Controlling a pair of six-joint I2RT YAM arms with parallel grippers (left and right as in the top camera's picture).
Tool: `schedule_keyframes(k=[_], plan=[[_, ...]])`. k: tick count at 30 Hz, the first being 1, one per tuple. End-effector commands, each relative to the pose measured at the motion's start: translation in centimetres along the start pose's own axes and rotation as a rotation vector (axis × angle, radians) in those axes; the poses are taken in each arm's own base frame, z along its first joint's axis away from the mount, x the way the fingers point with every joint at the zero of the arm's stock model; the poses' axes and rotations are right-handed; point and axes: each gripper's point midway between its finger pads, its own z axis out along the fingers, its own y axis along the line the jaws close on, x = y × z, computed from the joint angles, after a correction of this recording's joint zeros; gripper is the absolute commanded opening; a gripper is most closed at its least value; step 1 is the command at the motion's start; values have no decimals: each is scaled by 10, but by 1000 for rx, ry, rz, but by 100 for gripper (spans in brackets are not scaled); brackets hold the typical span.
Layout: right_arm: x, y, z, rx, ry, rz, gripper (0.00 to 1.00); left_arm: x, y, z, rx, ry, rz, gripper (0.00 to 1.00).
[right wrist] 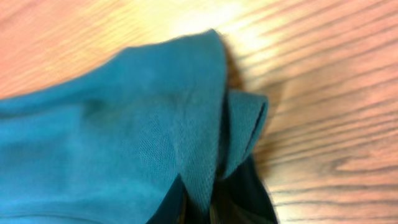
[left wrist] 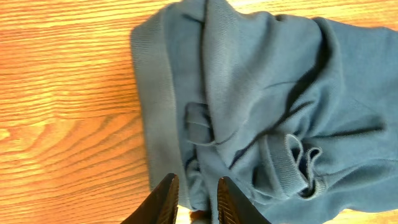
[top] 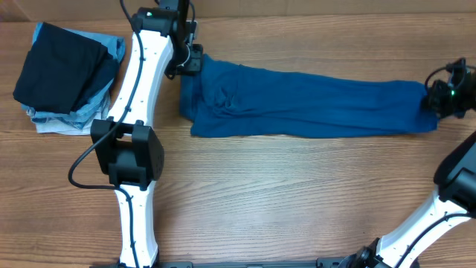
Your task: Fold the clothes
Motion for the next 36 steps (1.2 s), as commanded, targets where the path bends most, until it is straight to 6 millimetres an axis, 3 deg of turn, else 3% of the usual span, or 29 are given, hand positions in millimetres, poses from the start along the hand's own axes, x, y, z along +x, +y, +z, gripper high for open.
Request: schedule_keyframes(k=[1, 4, 11, 18, 33, 35, 36], plan=[[-25, 47, -22, -17, -33, -99, 4, -6, 22, -5, -13, -18, -40, 26], [-17, 91, -21, -46, 18, -174, 4, -7, 35, -6, -20, -23, -63, 26], [36, 204, -4, -147, 187, -359, 4, -9, 50, -7, -27, -28, -91, 27], [83, 283, 4, -190, 268, -548, 4, -10, 49, -7, -27, -33, -90, 28], [108, 346, 15, -209, 229, -710, 6, -4, 49, -7, -28, -10, -81, 33], [107, 355, 16, -220, 205, -732, 17, -4, 49, -7, -28, -9, -81, 34], [107, 360, 17, -225, 194, -740, 29, -3, 49, -7, -28, -7, -81, 34]])
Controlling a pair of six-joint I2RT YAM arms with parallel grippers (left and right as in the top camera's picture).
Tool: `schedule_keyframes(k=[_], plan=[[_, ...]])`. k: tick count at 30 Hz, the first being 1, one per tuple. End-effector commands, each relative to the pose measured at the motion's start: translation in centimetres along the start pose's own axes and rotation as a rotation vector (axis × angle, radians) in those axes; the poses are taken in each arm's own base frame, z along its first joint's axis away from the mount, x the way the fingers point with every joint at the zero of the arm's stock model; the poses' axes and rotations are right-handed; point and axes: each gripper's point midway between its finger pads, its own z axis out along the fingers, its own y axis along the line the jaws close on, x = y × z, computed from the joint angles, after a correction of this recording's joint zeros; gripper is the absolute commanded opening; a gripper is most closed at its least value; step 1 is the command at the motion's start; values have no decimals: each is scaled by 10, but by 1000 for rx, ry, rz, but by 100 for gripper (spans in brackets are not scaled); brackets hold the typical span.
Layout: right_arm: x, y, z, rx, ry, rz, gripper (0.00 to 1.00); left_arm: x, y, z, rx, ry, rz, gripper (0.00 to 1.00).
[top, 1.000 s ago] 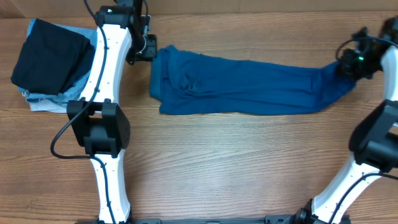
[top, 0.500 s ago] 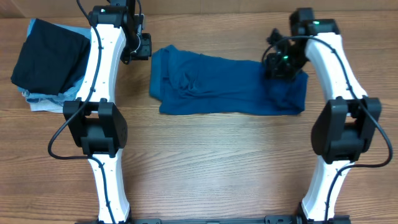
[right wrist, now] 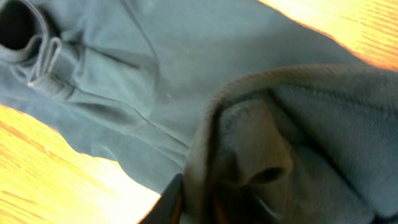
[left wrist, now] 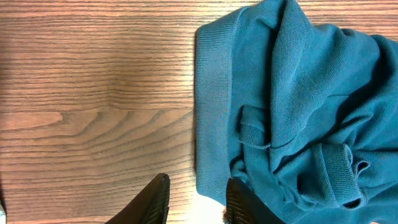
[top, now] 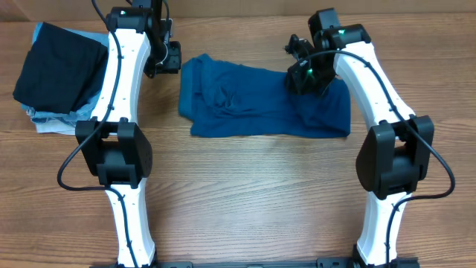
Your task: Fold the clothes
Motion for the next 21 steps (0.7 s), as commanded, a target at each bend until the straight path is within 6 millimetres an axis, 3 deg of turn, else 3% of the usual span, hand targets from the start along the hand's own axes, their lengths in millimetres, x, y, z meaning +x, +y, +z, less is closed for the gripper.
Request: schedule_keyframes(k=[1, 3, 5, 8, 11, 17, 21], plan=[[-14, 16, -2, -10, -47, -43, 50, -2, 2, -3, -3, -9, 8, 34], [-15, 25, -1, -34, -47, -56, 74, -2, 2, -3, -3, -7, 8, 34], [-20, 41, -2, -100, -67, -75, 77, -3, 2, -3, -3, -12, 8, 35], [-31, 37, -17, -92, -107, -65, 80, -2, 2, -3, 1, -6, 4, 35], [-34, 12, -32, -9, -117, 40, 80, 2, 1, -3, 3, 10, 4, 35], [-1, -19, -13, 163, 11, 70, 73, -1, -11, -3, 55, -5, 12, 35], [11, -1, 3, 77, 51, 66, 71, 1, -11, -3, 53, 5, 11, 36]])
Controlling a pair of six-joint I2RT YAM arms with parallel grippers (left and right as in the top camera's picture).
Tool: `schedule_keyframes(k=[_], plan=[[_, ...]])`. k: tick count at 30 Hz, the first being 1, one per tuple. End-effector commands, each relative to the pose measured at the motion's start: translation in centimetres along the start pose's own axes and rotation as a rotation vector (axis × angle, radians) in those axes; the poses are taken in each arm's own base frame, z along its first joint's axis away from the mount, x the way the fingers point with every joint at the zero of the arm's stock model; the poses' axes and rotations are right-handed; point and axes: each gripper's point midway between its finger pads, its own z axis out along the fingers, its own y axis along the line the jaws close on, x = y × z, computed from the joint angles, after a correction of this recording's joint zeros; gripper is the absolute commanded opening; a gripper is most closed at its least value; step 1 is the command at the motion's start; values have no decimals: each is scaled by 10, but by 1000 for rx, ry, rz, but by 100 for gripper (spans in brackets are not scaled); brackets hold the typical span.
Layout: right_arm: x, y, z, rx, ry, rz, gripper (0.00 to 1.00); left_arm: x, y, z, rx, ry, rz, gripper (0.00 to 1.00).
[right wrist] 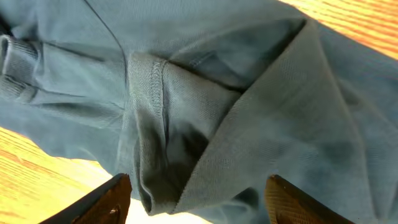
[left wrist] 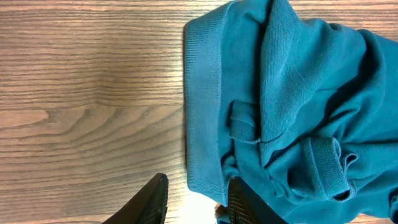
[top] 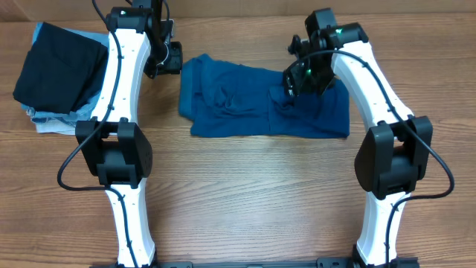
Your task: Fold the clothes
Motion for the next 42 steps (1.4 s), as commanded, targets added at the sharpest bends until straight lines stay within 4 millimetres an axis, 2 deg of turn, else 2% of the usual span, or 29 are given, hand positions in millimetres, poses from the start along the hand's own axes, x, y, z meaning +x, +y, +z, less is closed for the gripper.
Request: schedule_keyframes(k=[1, 5, 9, 11, 15, 17, 19, 23, 25, 26, 28, 29, 30, 32, 36, 40, 42], plan=[[3, 12, 5, -26, 9, -11, 68, -2, -5, -3, 19, -7, 12, 36], [13, 18, 14, -31, 47, -16, 67, -1, -5, -3, 19, -3, 12, 36], [32, 18, 32, 15, 109, -33, 66, -1, -5, -3, 18, -3, 15, 36], [35, 25, 35, 8, 121, -45, 51, -1, -4, -3, 18, -3, 14, 36], [47, 40, 35, 3, 174, -73, 29, -1, -4, -3, 18, -3, 14, 37], [61, 53, 35, 0, 228, -96, 25, -2, -4, -3, 19, -6, 15, 37], [65, 61, 36, -2, 247, -113, 20, -2, -4, -3, 18, -8, 14, 37], [76, 71, 50, -4, 271, -141, 19, -2, -3, -3, 15, -8, 14, 38], [59, 74, 40, 2, 208, -131, 19, -3, -3, -3, 15, -11, 14, 38], [35, 78, 17, 2, 117, -110, 19, -3, -3, -3, 15, -13, 15, 38], [8, 82, -10, 0, 12, -120, 19, -4, -4, -3, 16, -15, 14, 38], [-5, 79, -21, 20, -40, -98, 16, -4, -4, -3, 16, -15, 14, 38], [-14, 69, -22, 70, -74, -71, 13, -4, -4, -3, 16, -15, 15, 38], [-21, 47, -12, 191, -94, -13, 4, -3, -4, -3, 16, -14, 15, 38], [-33, 4, -1, 335, -170, 175, 4, -1, -4, -3, 15, -5, 14, 38], [-36, -21, 7, 341, -186, 248, 4, -1, -3, -3, 15, -4, 14, 38], [-32, -27, 24, 338, -149, 255, 4, -1, -3, -3, 15, -4, 14, 38]])
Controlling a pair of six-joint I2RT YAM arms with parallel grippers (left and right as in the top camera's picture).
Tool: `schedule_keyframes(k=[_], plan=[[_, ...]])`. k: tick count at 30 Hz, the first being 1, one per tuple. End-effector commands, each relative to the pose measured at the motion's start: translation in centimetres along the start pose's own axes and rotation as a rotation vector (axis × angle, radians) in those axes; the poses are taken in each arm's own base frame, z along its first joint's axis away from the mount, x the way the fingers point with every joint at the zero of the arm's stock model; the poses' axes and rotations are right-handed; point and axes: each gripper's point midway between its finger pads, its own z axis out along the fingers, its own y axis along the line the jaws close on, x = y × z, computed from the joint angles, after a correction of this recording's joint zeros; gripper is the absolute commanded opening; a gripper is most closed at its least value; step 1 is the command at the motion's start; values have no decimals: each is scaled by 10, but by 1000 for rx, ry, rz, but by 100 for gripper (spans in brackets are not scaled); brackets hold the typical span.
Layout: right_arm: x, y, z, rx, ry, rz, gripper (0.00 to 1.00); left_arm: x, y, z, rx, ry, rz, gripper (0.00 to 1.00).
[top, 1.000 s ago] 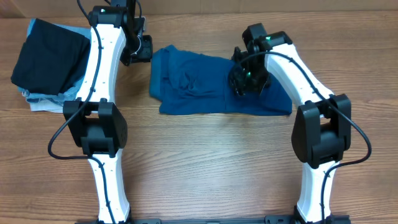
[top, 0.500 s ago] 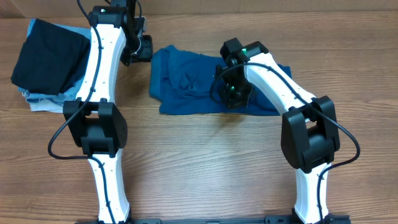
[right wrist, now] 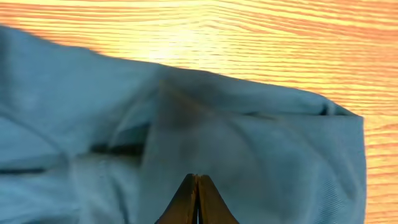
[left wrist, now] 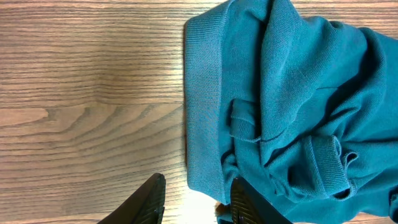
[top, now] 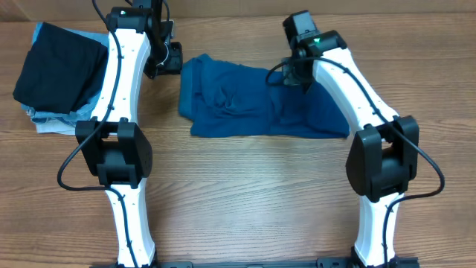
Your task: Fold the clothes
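Observation:
A teal blue garment (top: 245, 104) lies doubled over on the wooden table (top: 260, 193), with its right half folded onto the middle. My left gripper (top: 169, 58) stands open beside its left hem. In the left wrist view the left gripper (left wrist: 196, 200) has bare wood between its fingers and the rumpled garment (left wrist: 292, 93) just to the right. My right gripper (top: 292, 73) hovers over the garment's far edge. The right wrist view shows the right gripper (right wrist: 196, 179) shut with nothing in it, above the smooth cloth (right wrist: 261, 149).
A stack of folded clothes (top: 63, 74), dark navy on top of light blue, sits at the table's far left corner. Both arms reach in from the near edge, either side of the garment.
My right gripper was open over the folded-over layer near the garment's middle; now it is shut on nothing and sits nearer the far edge. The left gripper and the garment have not moved.
The garment first lay stretched long, a gripper closed on each end. Then the right end lay over the middle, still in my right gripper, and my left gripper stood open beside the left hem. Then the right gripper was open, and now it is shut, empty.

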Motion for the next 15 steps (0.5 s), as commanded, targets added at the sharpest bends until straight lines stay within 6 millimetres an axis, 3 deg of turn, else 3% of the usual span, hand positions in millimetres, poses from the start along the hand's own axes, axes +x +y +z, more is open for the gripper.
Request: schedule_keyframes(k=[1, 2, 5, 15], plan=[[12, 1, 29, 19, 57, 11, 4, -2, -4, -3, 15, -8, 14, 38], [15, 4, 33, 3, 71, 9, 4, -2, -4, -3, 16, -8, 14, 38], [28, 38, 34, -173, 137, 3, 4, -2, -4, -3, 15, -8, 14, 38], [31, 68, 26, -339, 154, -25, 4, -2, 1, -3, -11, -9, 14, 38]])
